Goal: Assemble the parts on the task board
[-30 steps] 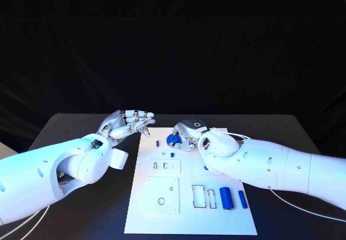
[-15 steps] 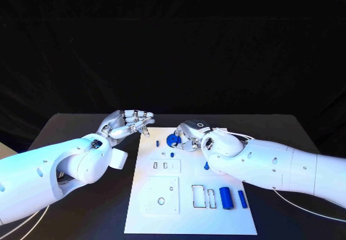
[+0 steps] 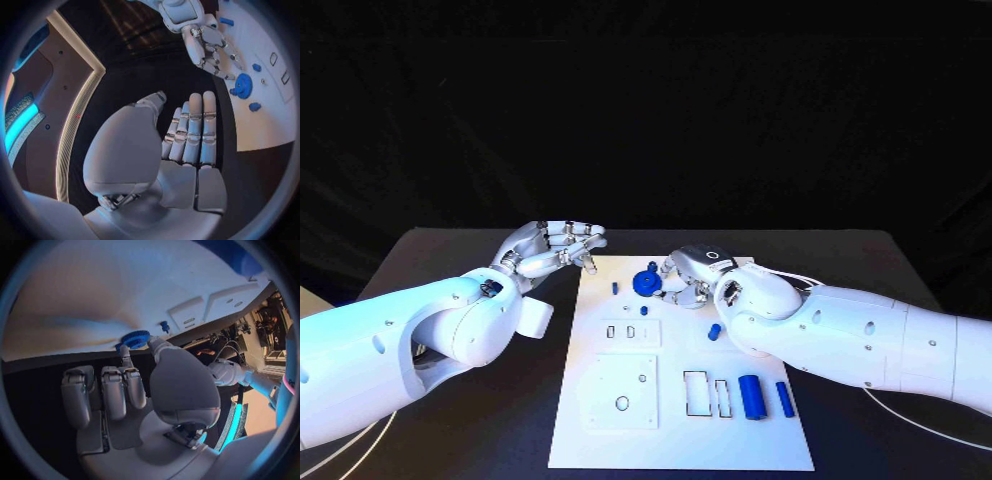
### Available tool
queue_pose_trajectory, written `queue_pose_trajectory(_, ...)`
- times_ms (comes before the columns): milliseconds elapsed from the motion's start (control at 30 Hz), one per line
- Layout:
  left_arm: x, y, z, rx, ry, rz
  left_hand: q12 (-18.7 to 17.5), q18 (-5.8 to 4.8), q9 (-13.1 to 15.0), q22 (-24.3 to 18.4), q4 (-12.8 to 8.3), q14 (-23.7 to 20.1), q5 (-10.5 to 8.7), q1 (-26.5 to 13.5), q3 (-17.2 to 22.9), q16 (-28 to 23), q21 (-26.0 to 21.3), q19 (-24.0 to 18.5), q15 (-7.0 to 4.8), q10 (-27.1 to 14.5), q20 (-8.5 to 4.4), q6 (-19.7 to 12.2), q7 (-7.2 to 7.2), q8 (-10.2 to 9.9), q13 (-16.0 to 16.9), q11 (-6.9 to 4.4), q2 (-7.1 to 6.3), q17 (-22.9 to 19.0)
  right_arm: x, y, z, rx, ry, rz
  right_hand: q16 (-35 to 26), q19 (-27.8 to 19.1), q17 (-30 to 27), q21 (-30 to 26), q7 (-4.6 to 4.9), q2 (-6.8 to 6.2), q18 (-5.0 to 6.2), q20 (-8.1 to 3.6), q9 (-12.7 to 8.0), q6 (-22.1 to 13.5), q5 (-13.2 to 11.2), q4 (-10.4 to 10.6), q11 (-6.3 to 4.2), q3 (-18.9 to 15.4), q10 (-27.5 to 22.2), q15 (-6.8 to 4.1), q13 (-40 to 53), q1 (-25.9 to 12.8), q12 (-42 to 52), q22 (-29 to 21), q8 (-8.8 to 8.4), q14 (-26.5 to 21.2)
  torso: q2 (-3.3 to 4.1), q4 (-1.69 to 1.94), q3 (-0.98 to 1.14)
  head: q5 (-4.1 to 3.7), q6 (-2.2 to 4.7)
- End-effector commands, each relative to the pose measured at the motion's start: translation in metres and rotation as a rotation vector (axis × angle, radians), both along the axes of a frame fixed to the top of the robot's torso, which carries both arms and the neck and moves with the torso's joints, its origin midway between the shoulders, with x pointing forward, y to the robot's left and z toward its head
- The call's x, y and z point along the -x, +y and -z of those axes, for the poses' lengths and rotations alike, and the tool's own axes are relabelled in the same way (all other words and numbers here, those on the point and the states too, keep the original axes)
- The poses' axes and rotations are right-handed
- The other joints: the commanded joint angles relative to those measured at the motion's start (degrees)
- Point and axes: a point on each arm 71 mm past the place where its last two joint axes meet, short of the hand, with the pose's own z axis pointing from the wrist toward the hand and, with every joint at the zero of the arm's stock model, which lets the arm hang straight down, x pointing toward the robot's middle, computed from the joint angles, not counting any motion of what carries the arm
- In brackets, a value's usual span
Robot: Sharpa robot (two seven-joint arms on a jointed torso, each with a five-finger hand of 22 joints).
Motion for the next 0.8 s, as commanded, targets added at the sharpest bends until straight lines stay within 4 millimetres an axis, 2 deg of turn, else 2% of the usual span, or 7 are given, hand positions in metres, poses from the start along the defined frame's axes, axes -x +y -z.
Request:
queue_pose_trajectory(33,0.000,-0.001,-0.002,0.004,-0.008,0.017,-0.2,0.26,0.1,0.1,0.1,-0.4,-0.13,0.4,0.2,0.3,0.4,-0.4,0.13,-0.1,-0.14,-0.2,0.84,-0.3,0.1,0.05,0.05,-0.1,0.004,-0.004,-0.004,-0.026,-0.016,-0.002,0.2,6.0,14.3,0.3,-0.26,0.06,-0.39,0.36,0.0,0.0,0.4,0.1,0.01,0.3,5.2,0.18,14.3,0.4,0.3,15.1,-0.15,5.8,-0.01,-0.09,0.01,-0.02,0.17)
queue_pose_trajectory(267,0.000,0.000,-0.002,0.003,-0.009,0.014,-0.2,0.26,0.1,0.1,0.1,-0.4,-0.13,0.4,0.2,0.3,0.4,-0.4,0.13,-0.1,-0.14,-0.2,0.84,-0.3,0.1,0.05,0.05,-0.1,0.014,-0.025,-0.025,-0.112,-0.064,-0.001,0.2,6.0,14.3,0.3,-0.29,0.02,-0.39,0.35,0.0,0.1,0.4,0.1,-0.01,0.3,5.3,0.17,14.4,0.4,0.3,15.1,-0.09,5.8,-0.12,-0.19,0.10,-0.43,0.43)
queue_pose_trajectory(367,0.000,0.001,-0.001,0.002,-0.009,0.011,-0.2,0.26,0.1,0.1,0.1,-0.4,-0.13,0.4,0.2,0.3,0.4,-0.4,0.13,-0.1,-0.14,-0.2,0.84,-0.3,0.1,0.05,0.05,-0.1,0.016,-0.043,-0.038,-0.170,-0.053,0.002,0.2,6.0,14.2,0.3,-0.32,-0.17,-0.39,0.31,0.0,0.2,0.5,0.0,-0.05,0.6,5.2,0.11,14.3,1.0,0.3,15.1,-0.11,5.8,-0.14,-0.20,0.06,-0.66,0.60)
queue_pose_trajectory(433,-0.001,0.003,-0.001,0.001,-0.010,0.007,-0.2,0.26,0.1,0.1,0.1,-0.4,-0.13,0.4,0.2,0.3,0.4,-0.4,0.13,-0.1,-0.14,-0.2,0.84,-0.3,0.1,0.05,0.05,-0.1,0.017,-0.059,-0.047,-0.207,-0.023,0.004,0.1,6.0,13.8,0.3,-0.25,-1.15,-0.39,0.25,-0.1,0.1,-1.4,-0.7,-0.01,1.3,5.0,0.09,14.1,3.3,0.1,15.1,-0.25,5.7,-0.21,-0.33,0.10,-0.71,0.63)
queue_pose_trajectory(567,-0.001,0.004,-0.001,0.001,-0.011,0.005,-0.2,0.26,0.1,0.2,0.2,-0.5,-0.13,0.3,0.3,0.3,0.5,-0.6,0.17,-0.2,-0.11,-0.3,0.85,-0.3,0.1,0.07,-0.04,-0.1,0.019,-0.090,-0.054,-0.251,0.022,0.016,-0.1,6.0,12.8,0.3,-0.07,-2.27,-0.39,0.33,-0.3,-0.2,-4.6,-1.8,0.14,1.6,4.4,0.21,13.5,6.5,-0.4,15.1,-0.56,5.5,-0.37,-0.64,0.21,-1.07,0.70)
queue_pose_trajectory(800,-0.002,0.006,-0.001,0.004,-0.016,0.006,-0.2,0.26,0.1,0.3,0.1,-0.5,-0.15,0.3,0.2,0.3,0.6,-0.6,0.17,-0.2,-0.10,-0.3,0.83,-0.3,0.1,0.06,-0.18,-0.2,0.015,-0.152,-0.054,-0.257,0.054,0.071,-0.1,6.0,13.2,0.3,0.12,-3.69,-0.39,0.46,-0.4,-0.6,-4.7,-2.9,0.30,0.9,4.4,0.34,13.4,9.1,-0.5,15.1,-0.91,5.6,-0.50,-1.24,0.71,-1.75,0.46)
